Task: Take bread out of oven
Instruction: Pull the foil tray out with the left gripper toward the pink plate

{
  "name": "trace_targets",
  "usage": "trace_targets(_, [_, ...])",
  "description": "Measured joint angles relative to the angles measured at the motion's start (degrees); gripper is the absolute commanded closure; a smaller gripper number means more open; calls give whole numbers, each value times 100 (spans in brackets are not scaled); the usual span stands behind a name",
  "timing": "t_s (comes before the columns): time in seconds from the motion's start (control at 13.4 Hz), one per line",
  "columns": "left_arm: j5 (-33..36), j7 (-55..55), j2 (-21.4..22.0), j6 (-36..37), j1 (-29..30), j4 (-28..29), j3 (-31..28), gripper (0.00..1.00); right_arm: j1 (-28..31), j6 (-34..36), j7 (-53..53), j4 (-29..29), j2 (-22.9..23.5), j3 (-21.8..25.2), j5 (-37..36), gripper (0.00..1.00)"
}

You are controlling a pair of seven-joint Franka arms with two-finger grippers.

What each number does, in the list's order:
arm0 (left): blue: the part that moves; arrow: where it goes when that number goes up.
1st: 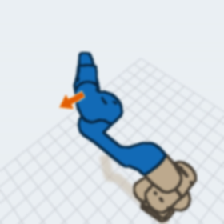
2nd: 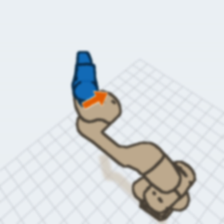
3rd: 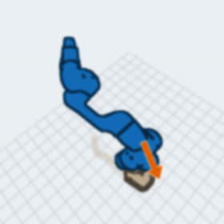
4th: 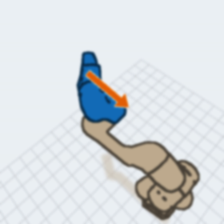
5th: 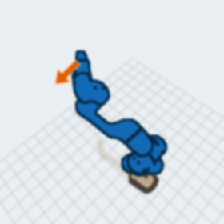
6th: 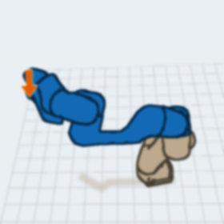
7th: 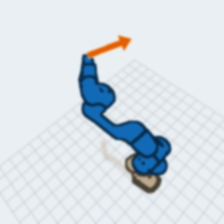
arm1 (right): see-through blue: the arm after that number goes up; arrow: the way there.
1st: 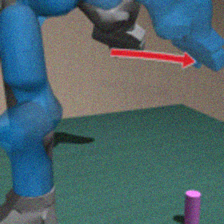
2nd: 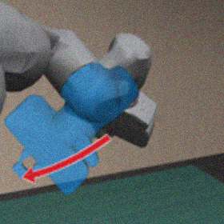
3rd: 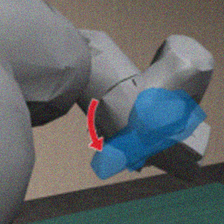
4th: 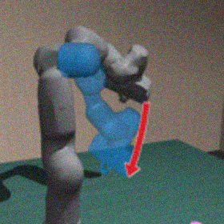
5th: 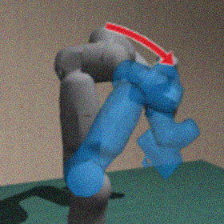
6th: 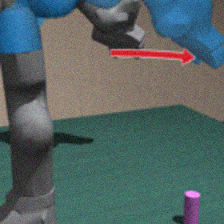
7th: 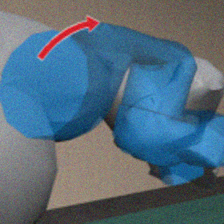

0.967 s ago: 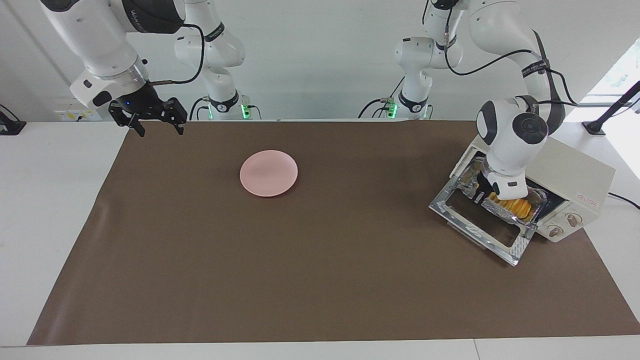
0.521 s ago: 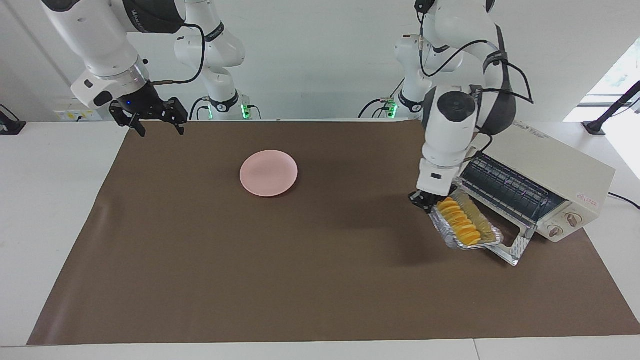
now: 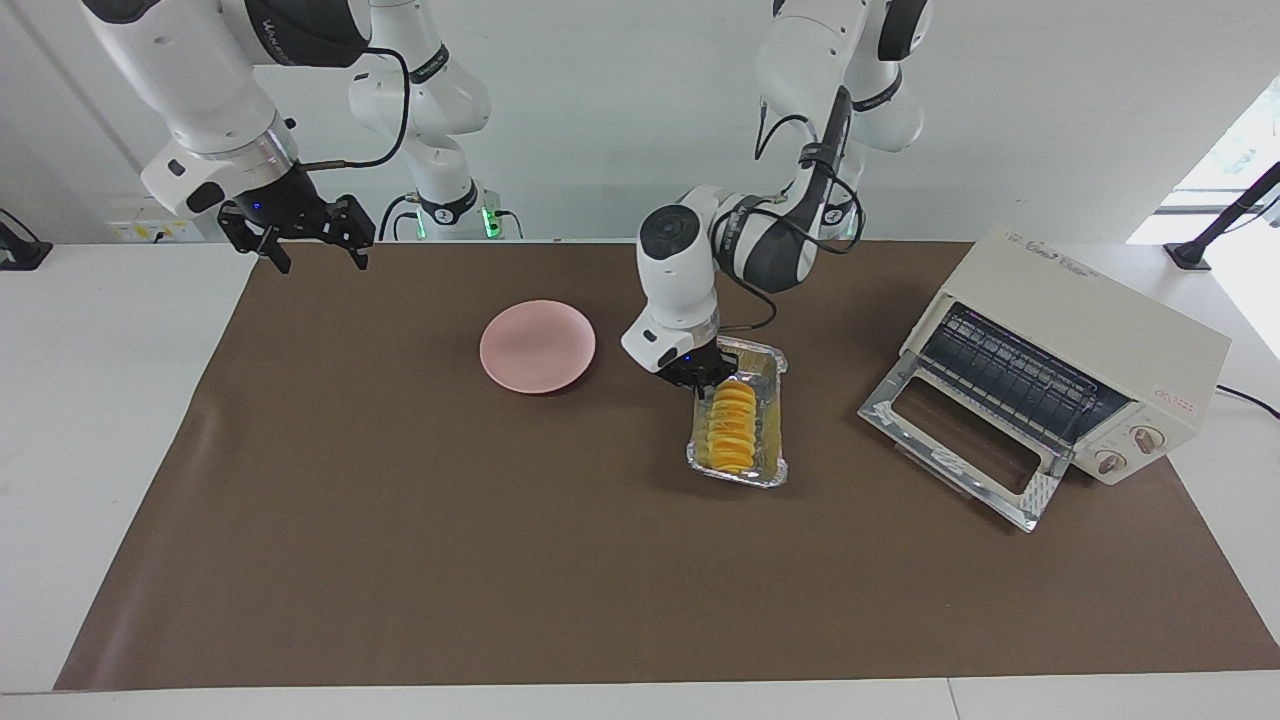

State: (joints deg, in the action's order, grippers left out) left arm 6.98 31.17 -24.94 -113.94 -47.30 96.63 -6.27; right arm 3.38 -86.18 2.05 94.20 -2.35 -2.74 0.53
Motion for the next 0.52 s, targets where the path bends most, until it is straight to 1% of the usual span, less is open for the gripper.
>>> trace_targets(0.15, [0, 159, -114, -50, -68, 24, -5, 100, -1, 5, 0, 0, 0, 0, 0, 0])
trace_targets(0.52, [-129, 720, -128, -371, -131, -43, -8, 100, -1, 57, 0, 2, 0, 3, 0, 0])
